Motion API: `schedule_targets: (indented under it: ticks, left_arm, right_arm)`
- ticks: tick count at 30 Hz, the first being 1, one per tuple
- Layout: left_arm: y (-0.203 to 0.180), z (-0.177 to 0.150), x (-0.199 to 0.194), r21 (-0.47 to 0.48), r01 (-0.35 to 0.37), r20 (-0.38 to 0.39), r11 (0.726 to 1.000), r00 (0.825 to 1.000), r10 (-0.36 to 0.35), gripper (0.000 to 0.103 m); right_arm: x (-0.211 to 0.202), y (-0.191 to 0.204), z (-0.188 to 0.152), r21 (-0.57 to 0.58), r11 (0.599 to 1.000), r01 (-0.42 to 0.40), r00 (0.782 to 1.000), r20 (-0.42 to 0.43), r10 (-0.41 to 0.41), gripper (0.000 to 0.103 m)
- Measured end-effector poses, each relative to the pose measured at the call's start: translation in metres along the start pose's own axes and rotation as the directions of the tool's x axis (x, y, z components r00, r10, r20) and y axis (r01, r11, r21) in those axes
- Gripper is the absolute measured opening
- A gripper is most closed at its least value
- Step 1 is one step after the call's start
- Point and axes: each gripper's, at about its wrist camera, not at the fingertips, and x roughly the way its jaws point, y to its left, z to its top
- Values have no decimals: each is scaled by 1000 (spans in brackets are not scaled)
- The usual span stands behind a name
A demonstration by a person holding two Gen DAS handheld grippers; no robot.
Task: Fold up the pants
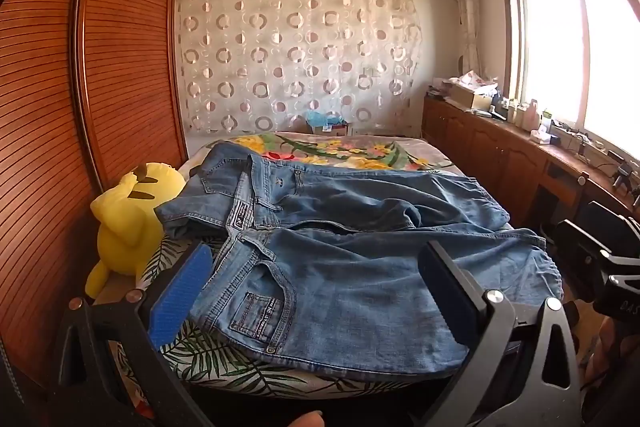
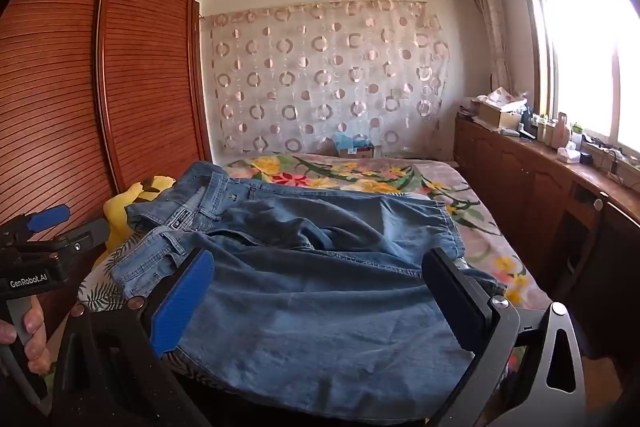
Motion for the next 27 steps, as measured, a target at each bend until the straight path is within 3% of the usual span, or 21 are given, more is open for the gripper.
schedule_targets:
  ticks: [27]
  left_arm:
    - [0,0,0,6,-4,-17,1000,1000,4,103]
  right_arm:
    - [0,-2,0,7,1000,-1,1000,16,1,103]
